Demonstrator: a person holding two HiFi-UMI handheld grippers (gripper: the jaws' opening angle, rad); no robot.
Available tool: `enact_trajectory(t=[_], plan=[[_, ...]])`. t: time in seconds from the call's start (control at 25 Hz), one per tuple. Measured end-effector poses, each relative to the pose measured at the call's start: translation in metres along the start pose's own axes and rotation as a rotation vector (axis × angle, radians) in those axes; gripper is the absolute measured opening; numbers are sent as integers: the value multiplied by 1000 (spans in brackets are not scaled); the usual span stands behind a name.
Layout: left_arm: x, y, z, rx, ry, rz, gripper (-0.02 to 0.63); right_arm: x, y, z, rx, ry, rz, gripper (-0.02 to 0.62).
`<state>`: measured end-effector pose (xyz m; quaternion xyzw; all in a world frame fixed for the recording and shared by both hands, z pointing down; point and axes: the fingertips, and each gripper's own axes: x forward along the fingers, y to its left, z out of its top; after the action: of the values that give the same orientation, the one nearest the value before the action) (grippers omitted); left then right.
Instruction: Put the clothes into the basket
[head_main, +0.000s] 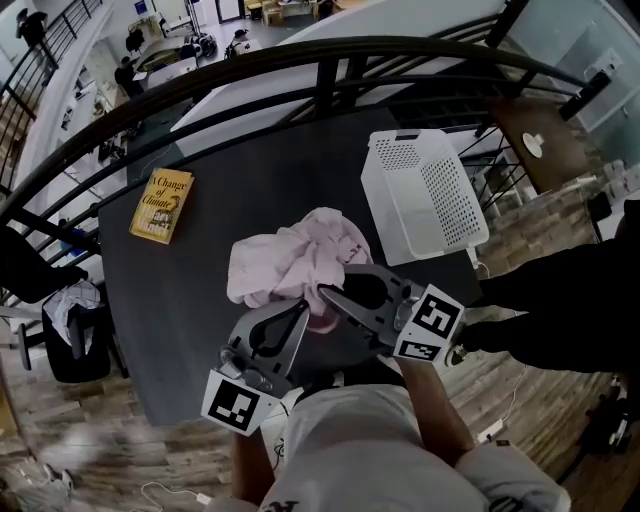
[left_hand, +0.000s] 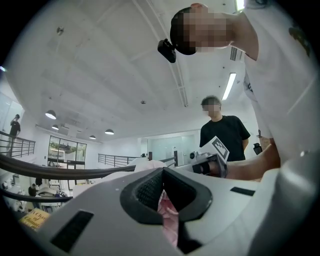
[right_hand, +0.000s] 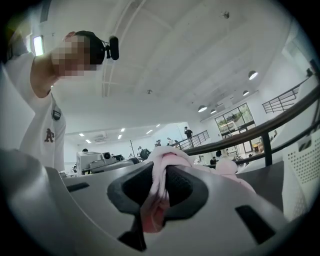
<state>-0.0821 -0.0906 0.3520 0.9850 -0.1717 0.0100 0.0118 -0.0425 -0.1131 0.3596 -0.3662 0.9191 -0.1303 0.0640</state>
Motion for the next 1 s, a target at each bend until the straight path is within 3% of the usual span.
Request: enact_trajectory(t=[0.4, 1.0], plan=[[77, -26, 53, 57, -24, 2, 3, -59, -35, 81, -53, -80, 27, 72], [89, -28, 73, 128, -118, -95, 3, -70, -37, 110, -146, -161, -33, 72]])
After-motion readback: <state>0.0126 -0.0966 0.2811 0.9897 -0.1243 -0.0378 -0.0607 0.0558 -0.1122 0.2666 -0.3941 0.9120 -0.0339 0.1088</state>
